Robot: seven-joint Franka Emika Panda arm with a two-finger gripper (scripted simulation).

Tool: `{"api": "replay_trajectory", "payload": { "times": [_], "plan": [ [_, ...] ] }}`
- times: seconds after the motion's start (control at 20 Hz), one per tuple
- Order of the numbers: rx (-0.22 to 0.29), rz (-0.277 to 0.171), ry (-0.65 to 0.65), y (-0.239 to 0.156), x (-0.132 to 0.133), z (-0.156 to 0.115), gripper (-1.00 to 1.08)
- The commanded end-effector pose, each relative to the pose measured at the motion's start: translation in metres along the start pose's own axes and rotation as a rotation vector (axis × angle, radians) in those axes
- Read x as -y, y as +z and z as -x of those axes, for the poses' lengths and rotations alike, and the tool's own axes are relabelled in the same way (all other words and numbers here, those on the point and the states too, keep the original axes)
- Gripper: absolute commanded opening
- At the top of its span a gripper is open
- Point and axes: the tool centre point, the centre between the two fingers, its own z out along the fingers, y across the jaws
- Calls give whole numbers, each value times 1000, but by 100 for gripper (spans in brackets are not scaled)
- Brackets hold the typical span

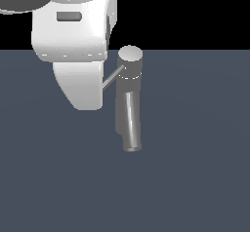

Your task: Turn on the faucet by rotating a designated handle.

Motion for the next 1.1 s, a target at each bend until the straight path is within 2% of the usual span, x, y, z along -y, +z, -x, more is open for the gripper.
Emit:
{"api": "replay_trajectory", "payload": {
  "times": [0.0,0.8,0.9,1.05],
  "plan": [
    [-12,3,22,1,-5,-12,-100],
    [-14,5,25,0,-26,-29,-100],
    [-8,-3,14,-1,-21,-23,-100],
    [-8,-2,15,-1,-22,-28,-100]
  ]
}}
